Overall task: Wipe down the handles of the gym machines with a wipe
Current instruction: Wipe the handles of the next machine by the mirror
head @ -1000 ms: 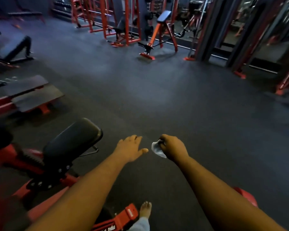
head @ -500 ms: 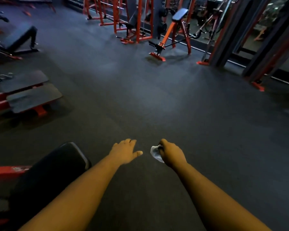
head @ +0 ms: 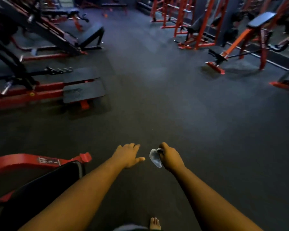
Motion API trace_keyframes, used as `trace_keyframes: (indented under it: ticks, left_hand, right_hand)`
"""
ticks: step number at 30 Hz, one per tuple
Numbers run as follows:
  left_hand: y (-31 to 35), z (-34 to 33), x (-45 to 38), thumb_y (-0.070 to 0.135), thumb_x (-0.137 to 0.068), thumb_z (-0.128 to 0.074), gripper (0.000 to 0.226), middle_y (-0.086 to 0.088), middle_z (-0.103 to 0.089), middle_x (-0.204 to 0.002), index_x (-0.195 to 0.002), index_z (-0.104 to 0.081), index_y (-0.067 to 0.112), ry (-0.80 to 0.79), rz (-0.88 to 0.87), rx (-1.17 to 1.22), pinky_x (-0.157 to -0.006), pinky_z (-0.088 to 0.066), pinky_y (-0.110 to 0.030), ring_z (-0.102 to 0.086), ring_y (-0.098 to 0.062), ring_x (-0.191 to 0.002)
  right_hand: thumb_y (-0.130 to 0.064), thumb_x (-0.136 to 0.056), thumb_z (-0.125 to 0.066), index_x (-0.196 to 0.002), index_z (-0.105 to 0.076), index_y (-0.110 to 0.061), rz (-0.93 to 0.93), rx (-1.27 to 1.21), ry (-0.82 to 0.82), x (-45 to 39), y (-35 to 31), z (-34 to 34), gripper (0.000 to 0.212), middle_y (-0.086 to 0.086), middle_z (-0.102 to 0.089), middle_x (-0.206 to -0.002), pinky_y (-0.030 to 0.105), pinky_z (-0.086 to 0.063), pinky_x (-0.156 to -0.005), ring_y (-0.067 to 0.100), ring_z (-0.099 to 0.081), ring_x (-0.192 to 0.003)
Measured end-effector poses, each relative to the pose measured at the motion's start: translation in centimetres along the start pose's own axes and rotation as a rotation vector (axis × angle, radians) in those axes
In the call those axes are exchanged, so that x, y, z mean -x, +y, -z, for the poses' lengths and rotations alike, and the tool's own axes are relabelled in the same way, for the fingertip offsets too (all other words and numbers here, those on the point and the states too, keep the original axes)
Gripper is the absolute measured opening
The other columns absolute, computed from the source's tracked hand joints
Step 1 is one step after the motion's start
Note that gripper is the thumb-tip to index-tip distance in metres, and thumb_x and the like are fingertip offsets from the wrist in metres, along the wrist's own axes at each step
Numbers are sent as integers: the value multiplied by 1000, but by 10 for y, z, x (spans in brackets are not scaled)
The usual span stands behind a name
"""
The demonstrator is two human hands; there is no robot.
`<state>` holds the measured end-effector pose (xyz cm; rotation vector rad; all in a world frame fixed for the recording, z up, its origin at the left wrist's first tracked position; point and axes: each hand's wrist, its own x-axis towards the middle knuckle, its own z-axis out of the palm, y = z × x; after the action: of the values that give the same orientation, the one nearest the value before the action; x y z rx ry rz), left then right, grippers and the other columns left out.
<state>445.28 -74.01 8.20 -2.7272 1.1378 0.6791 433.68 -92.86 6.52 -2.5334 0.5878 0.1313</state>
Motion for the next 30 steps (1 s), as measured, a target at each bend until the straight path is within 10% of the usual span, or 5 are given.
trace_keyframes:
  ticks: [30]
  left_hand:
    - [-416, 145, -220, 69, -99, -42, 82, -9, -29, -165, -163, -18, 23, 51, 672, 372, -117, -34, -54, -34, -30, -149]
  right_hand:
    - [-25, -98, -51, -115, -67, -30, 649, 212, -417, -542, -361, -57, 24, -4, -66, -106, 32, -54, -78, 15, -63, -90]
